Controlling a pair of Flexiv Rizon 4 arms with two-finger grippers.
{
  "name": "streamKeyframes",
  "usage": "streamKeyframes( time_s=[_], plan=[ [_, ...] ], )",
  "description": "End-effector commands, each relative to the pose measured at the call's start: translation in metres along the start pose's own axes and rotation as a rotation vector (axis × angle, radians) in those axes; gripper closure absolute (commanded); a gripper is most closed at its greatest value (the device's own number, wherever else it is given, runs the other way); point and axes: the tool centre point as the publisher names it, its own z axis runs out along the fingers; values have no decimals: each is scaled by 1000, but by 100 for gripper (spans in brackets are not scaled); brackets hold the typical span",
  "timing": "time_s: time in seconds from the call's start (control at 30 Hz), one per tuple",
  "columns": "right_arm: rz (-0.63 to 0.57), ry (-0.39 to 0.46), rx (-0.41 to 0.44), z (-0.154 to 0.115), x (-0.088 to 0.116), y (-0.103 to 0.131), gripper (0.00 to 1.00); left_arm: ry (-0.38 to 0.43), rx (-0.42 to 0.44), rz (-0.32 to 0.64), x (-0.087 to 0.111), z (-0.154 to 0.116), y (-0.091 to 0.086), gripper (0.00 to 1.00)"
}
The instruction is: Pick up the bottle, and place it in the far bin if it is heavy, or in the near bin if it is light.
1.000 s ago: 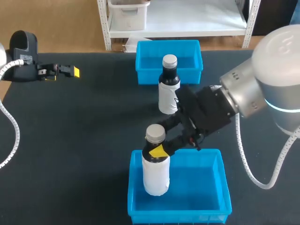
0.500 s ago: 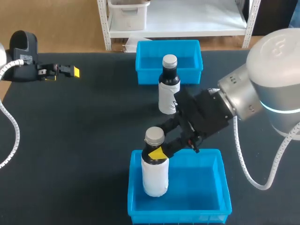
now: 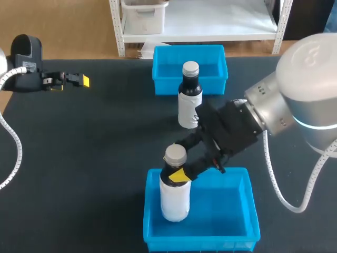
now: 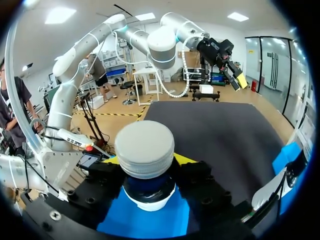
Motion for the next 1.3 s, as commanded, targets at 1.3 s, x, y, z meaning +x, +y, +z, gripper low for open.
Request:
streamKeyframes(
  time_s=[1.3],
  plan=[
    [92,145,262,-179,62,-161,0,0,0,0,0,0,0,0]
  ],
)
